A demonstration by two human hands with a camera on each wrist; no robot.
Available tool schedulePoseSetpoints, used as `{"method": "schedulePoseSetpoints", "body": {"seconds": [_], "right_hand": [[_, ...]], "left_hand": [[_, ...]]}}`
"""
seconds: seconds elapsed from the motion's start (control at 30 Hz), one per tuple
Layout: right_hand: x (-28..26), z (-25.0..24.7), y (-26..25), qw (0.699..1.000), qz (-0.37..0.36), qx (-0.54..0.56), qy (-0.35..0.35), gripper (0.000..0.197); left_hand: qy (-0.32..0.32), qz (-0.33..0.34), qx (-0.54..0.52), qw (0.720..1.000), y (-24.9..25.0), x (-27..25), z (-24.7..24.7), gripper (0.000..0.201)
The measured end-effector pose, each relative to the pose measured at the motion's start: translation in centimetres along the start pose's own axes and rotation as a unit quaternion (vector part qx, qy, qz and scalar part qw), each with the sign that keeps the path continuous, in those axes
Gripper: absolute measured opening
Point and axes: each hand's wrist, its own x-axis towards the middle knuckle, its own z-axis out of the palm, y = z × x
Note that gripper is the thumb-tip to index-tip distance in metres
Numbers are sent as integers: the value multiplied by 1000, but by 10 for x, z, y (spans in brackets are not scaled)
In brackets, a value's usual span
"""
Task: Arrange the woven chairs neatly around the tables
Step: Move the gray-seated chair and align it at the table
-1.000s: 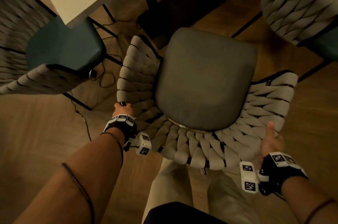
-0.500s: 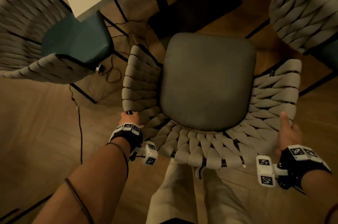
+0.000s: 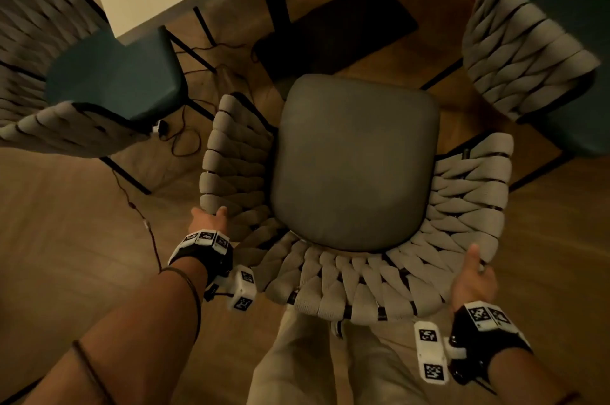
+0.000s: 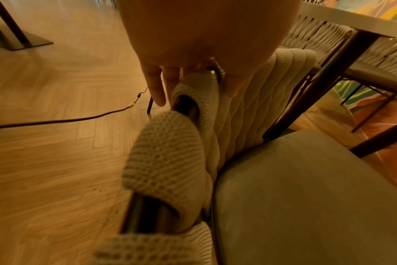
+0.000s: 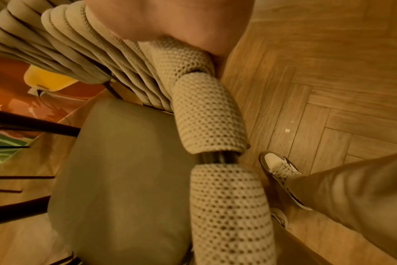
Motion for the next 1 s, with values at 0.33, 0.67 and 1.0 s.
{"method": "schedulePoseSetpoints", "body": {"seconds": [0.33, 0.67, 1.0], "right_hand": [[-6, 0, -11, 1000, -4, -1, -1, 60], [-3, 4, -21, 1000, -10, -28, 2, 63], [52, 38, -99, 995, -98, -32, 0, 56]], "left_hand": [[13, -20, 28, 999, 7, 0, 2, 53], [21, -10, 39, 999, 8, -5, 2, 51], [-30, 18, 63, 997, 42, 19, -3, 62]]}}
